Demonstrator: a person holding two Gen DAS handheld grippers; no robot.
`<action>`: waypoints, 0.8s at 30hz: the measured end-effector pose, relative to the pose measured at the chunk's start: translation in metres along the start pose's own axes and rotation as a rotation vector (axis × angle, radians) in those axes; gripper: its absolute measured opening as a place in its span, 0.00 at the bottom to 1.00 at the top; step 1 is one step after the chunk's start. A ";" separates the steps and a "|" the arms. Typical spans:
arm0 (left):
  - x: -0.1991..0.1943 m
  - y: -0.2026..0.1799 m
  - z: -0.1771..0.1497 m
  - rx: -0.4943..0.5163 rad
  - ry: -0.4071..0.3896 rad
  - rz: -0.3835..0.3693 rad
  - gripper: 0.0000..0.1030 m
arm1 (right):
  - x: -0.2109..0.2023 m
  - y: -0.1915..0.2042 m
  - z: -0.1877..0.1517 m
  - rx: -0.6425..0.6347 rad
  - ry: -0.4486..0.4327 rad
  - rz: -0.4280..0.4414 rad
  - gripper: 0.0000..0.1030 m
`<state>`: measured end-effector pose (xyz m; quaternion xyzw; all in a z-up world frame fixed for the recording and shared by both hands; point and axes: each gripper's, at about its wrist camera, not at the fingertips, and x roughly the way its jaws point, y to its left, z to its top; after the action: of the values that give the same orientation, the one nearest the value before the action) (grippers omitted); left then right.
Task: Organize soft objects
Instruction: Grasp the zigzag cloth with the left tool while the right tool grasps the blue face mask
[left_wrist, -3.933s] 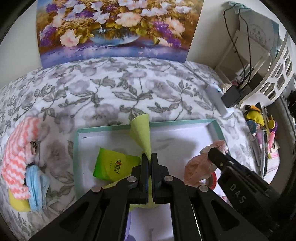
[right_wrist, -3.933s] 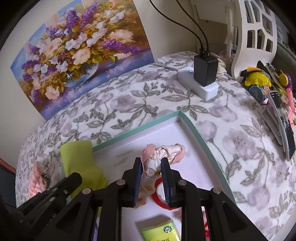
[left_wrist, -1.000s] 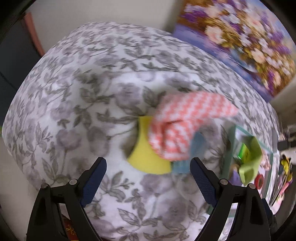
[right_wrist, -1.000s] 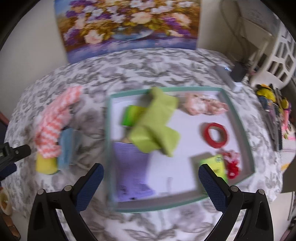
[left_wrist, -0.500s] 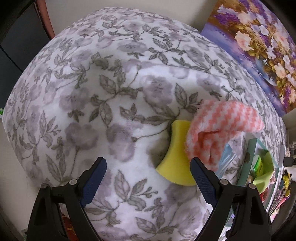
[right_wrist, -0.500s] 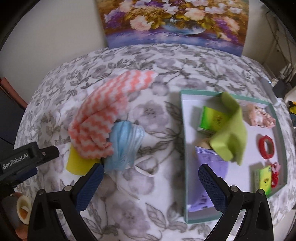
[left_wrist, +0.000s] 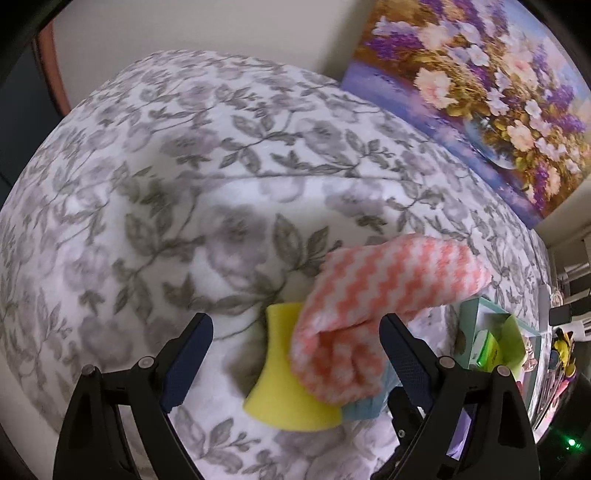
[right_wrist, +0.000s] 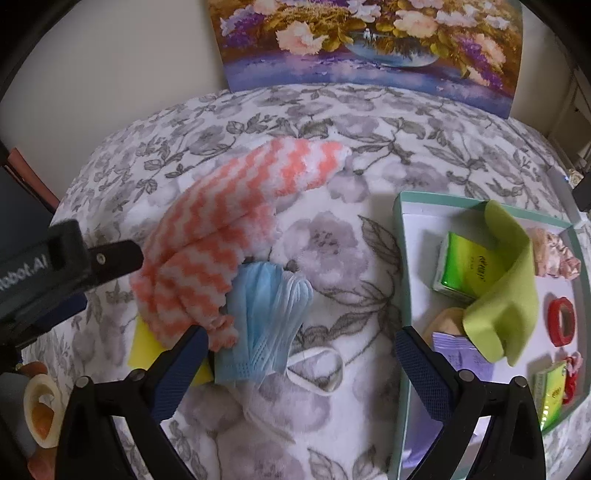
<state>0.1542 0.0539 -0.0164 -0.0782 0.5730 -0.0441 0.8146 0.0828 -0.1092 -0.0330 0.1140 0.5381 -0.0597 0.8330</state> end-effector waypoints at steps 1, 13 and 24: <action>0.002 -0.003 0.000 0.011 -0.001 -0.003 0.89 | 0.003 -0.001 0.001 0.004 0.003 0.003 0.93; 0.034 -0.022 0.001 0.072 0.051 -0.037 0.58 | 0.035 -0.001 0.005 0.030 0.059 0.060 0.73; 0.024 -0.016 0.004 0.028 0.038 -0.101 0.13 | 0.042 0.007 0.006 0.016 0.071 0.092 0.45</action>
<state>0.1662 0.0346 -0.0348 -0.0948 0.5828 -0.0946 0.8015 0.1070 -0.1033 -0.0680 0.1474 0.5612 -0.0218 0.8141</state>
